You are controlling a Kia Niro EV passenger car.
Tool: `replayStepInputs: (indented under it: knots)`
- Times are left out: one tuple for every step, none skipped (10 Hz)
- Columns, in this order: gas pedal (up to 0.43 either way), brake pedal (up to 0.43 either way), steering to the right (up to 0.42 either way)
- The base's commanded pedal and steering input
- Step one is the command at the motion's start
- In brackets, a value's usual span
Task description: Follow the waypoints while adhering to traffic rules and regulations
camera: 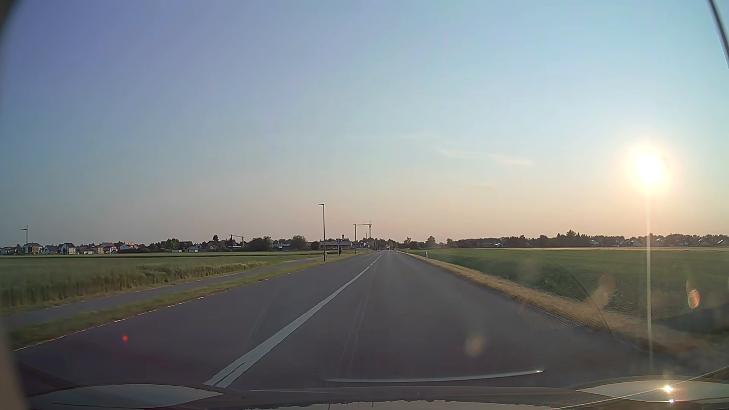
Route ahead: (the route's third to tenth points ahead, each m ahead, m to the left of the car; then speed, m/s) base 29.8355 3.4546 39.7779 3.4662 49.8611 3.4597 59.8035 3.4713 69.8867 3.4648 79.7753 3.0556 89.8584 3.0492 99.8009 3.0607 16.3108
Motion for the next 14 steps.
replayStepInputs:
  knots:
    - [0.488, 0.018, 0.005]
    - [0.488, 0.012, 0.001]
    - [0.488, 0.018, 0.001]
    - [0.488, 0.018, 0.001]
    - [0.488, 0.018, 0.001]
    - [0.488, 0.018, 0.001]
    - [0.488, 0.018, 0.001]
    - [0.488, 0.018, 0.001]
    - [0.488, 0.018, 0.001]
    - [0.488, 0.018, 0.001]
    - [0.488, 0.018, 0.0]
    - [0.488, 0.018, -0.001]
    - [0.488, 0.012, -0.004]
    - [0.488, 0.018, -0.007]
